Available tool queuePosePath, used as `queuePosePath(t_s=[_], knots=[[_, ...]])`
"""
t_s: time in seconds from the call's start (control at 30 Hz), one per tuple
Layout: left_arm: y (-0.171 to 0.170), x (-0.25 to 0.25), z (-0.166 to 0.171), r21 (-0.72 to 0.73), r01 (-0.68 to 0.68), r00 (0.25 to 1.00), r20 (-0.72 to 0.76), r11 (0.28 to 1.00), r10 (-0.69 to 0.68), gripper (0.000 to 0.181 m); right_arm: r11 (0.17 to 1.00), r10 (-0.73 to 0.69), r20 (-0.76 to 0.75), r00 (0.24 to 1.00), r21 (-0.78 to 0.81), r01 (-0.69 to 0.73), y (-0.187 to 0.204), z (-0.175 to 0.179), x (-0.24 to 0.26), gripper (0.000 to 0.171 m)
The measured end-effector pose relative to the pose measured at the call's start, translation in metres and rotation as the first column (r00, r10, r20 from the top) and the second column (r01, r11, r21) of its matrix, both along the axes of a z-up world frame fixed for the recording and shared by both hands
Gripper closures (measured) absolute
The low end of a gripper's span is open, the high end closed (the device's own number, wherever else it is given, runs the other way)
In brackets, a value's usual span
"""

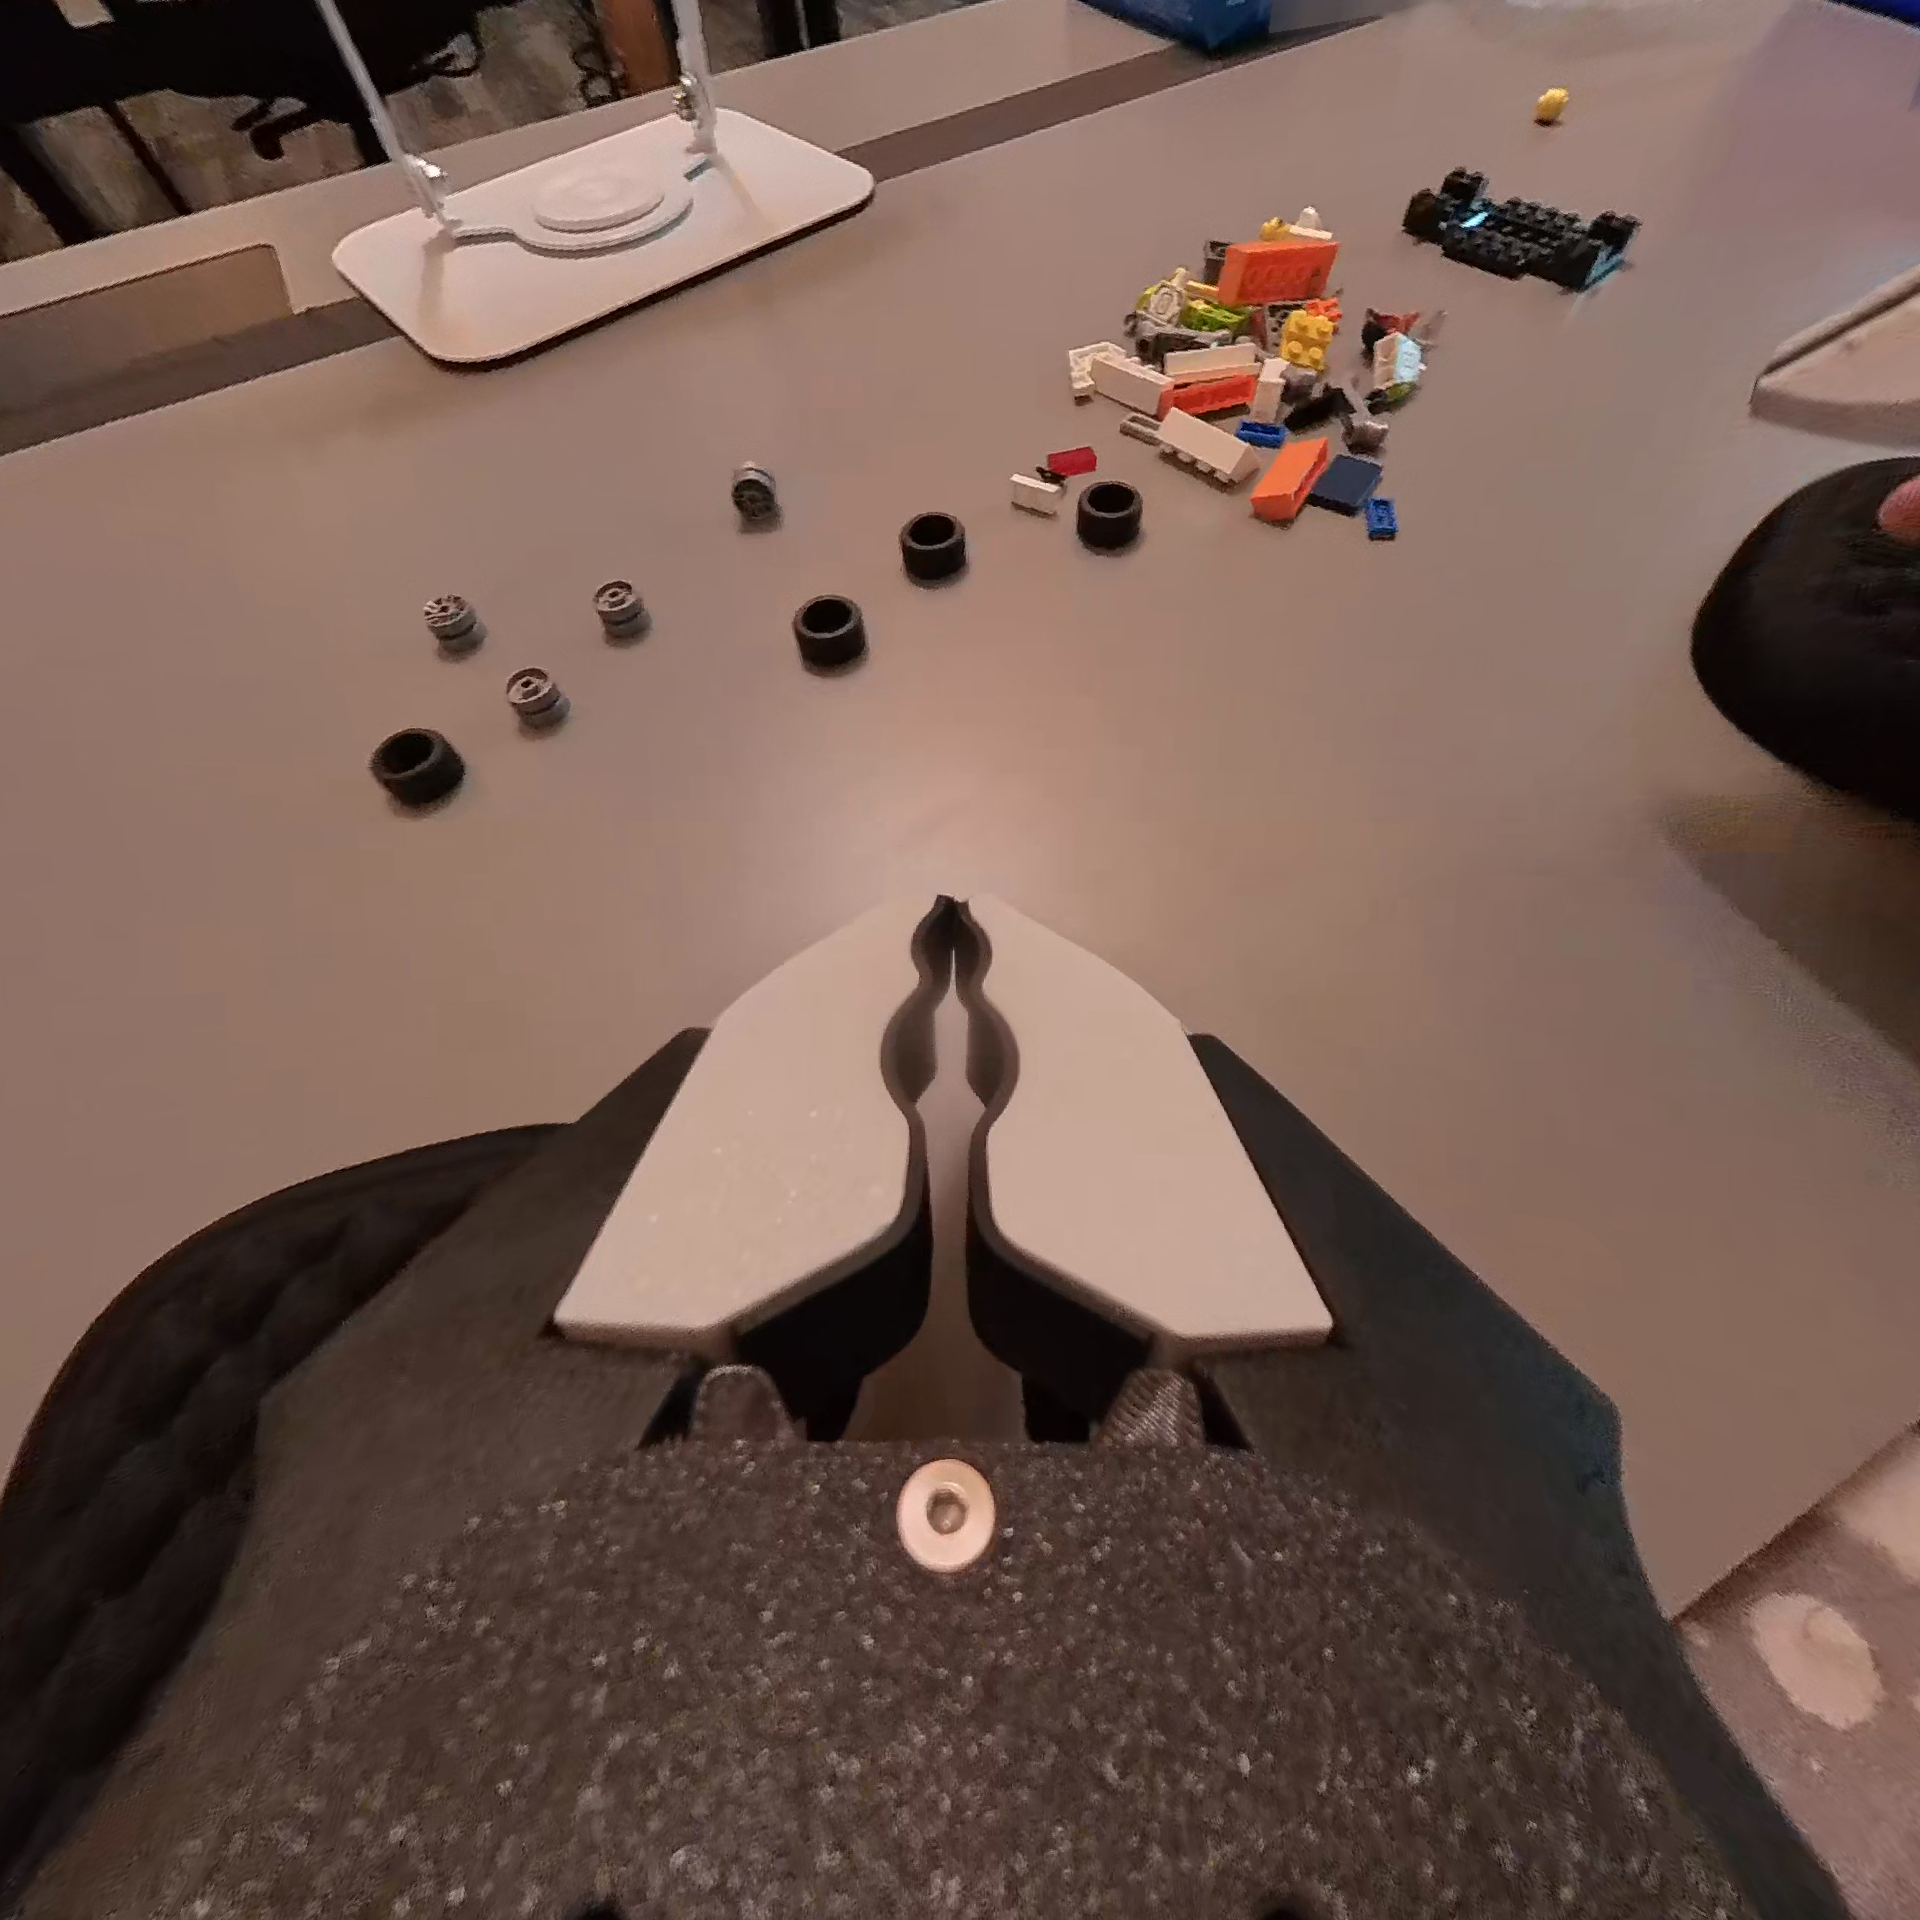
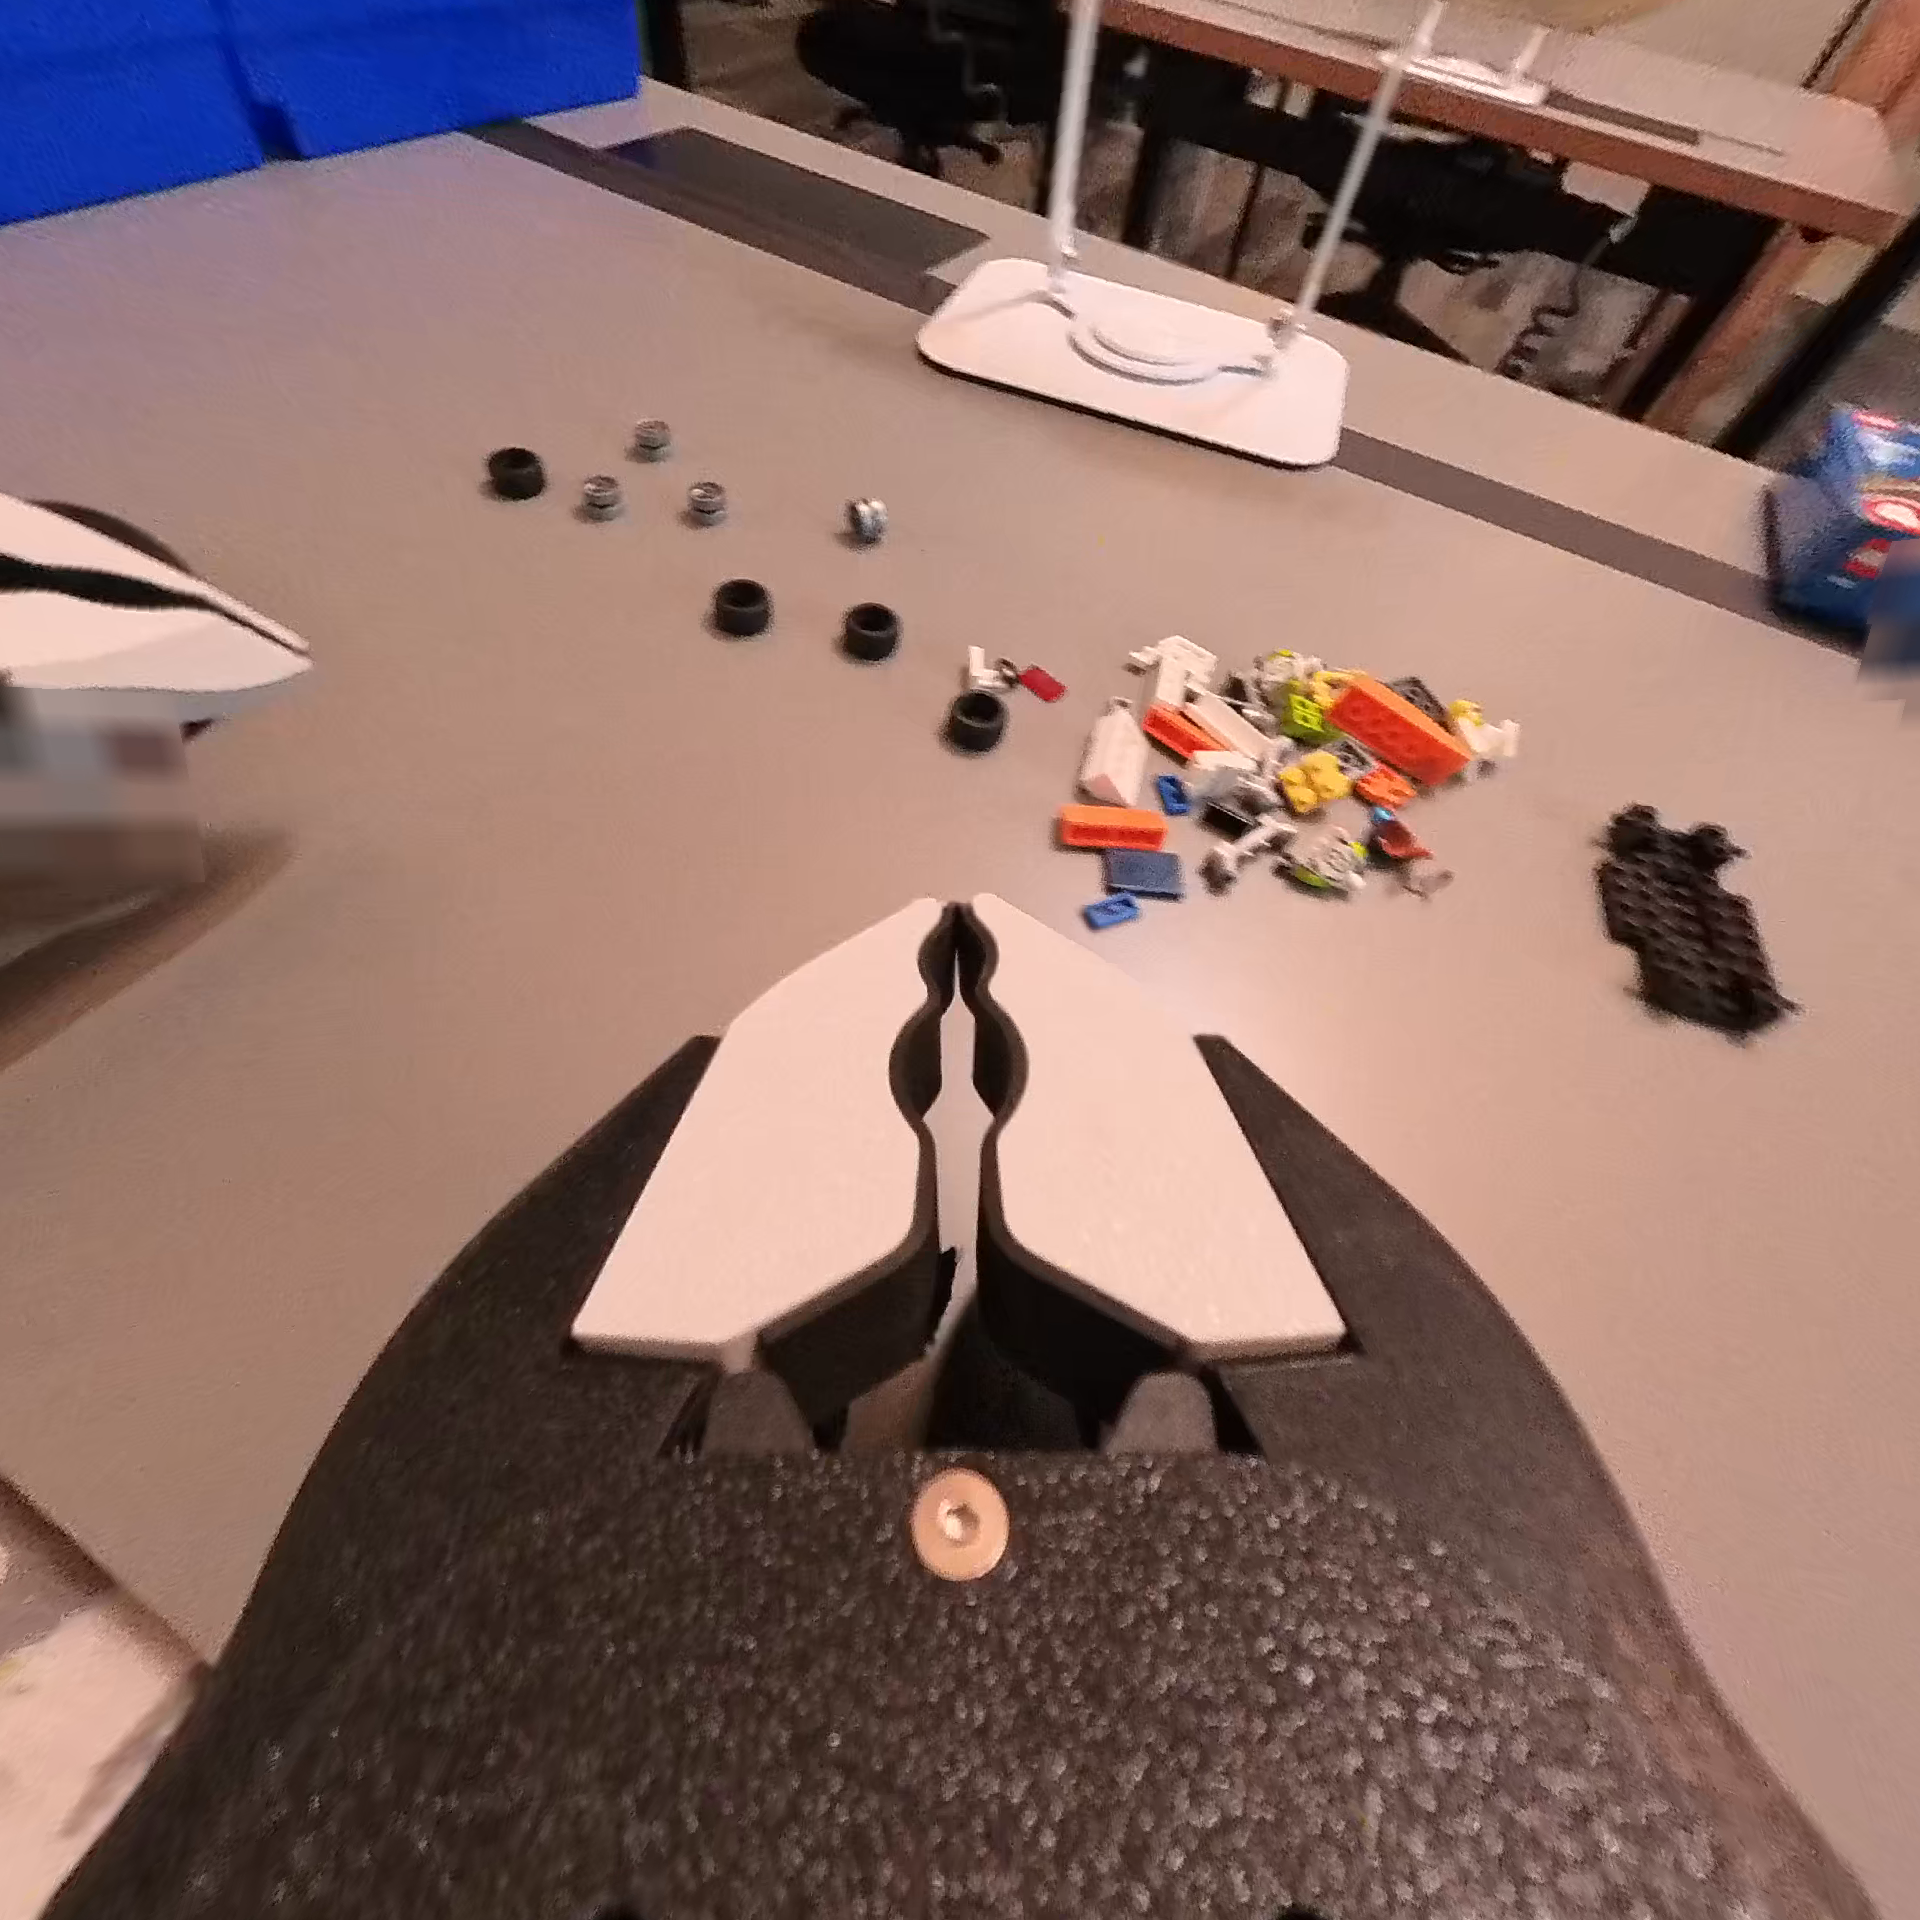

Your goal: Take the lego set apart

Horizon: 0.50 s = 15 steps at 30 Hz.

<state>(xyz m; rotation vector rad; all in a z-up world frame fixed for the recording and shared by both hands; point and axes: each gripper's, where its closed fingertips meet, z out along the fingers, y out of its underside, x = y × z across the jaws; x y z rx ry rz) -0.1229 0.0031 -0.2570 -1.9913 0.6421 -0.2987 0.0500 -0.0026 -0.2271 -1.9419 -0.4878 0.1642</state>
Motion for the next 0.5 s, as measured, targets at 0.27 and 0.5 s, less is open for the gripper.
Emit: queuePosePath(t_s=[0.27,0.5], knots=[[-0.001,0.002,0.003,0.021,0.027,1.0,-0.008,0.999,-0.027,0.181,0.984,-0.18,0.001,0.984,-0.008,0.18,-0.003,-0.001,0.092,0.171],[0.001,-0.005,0.005,0.016,0.016,1.0,0.018,1.0,-0.017,0.181,0.963,-0.269,-0.015,0.963,-0.021,0.268,-0.012,-0.014,0.14,0.171]])
